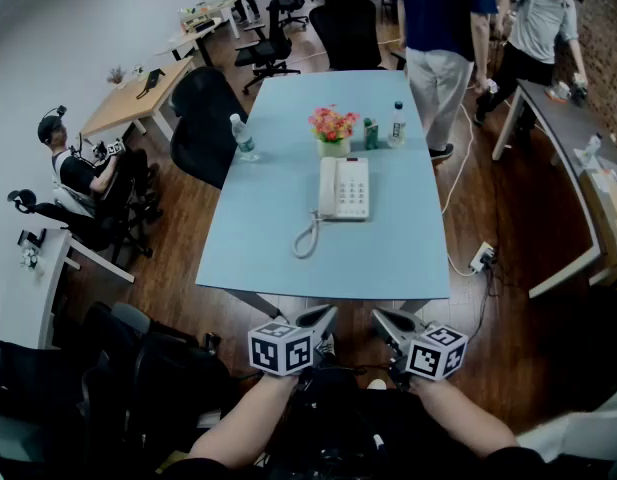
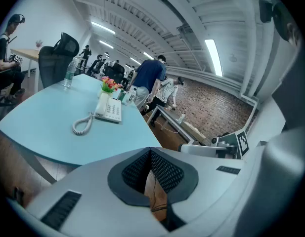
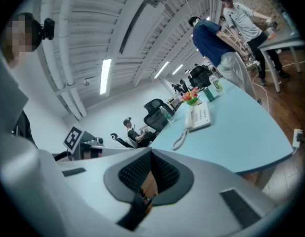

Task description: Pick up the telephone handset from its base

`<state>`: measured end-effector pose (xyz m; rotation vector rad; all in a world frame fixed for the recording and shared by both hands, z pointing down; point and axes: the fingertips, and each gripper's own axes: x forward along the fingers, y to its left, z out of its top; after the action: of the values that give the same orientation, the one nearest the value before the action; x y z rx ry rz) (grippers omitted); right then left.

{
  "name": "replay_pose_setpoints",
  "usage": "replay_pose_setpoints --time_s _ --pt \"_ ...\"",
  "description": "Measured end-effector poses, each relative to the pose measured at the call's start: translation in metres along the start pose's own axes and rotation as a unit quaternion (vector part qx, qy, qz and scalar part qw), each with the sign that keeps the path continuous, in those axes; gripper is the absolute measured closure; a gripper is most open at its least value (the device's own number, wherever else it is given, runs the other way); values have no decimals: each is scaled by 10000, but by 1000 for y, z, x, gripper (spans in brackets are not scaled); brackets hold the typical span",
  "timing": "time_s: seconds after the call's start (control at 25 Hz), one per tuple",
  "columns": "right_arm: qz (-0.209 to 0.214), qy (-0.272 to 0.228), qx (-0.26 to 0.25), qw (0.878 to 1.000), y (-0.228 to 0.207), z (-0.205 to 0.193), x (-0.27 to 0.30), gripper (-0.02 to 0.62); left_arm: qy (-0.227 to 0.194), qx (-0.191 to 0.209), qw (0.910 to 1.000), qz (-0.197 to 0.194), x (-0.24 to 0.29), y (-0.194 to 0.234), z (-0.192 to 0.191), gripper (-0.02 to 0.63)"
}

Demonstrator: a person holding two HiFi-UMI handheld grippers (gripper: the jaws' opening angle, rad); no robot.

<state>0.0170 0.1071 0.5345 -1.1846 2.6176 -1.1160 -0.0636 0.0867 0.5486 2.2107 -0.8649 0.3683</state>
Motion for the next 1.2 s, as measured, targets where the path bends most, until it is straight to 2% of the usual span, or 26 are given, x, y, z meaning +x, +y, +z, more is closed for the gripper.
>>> replay_pose_setpoints --time_s 0.36,0.64,0.88,1.2 --pt "-72 -125 11 9999 -23 38 73 578 108 221 9997 71 19 60 58 606" --pt "-492 -326 -189 9981 -39 99 131 578 87 322 9990 -285 46 103 130 606" --pt "-919 -680 -392 9927 -57 136 161 578 217 591 9964 -567 70 136 166 606" --pt "-1139 -716 -468 9898 -80 171 173 578 126 672 9962 -531 105 156 206 606"
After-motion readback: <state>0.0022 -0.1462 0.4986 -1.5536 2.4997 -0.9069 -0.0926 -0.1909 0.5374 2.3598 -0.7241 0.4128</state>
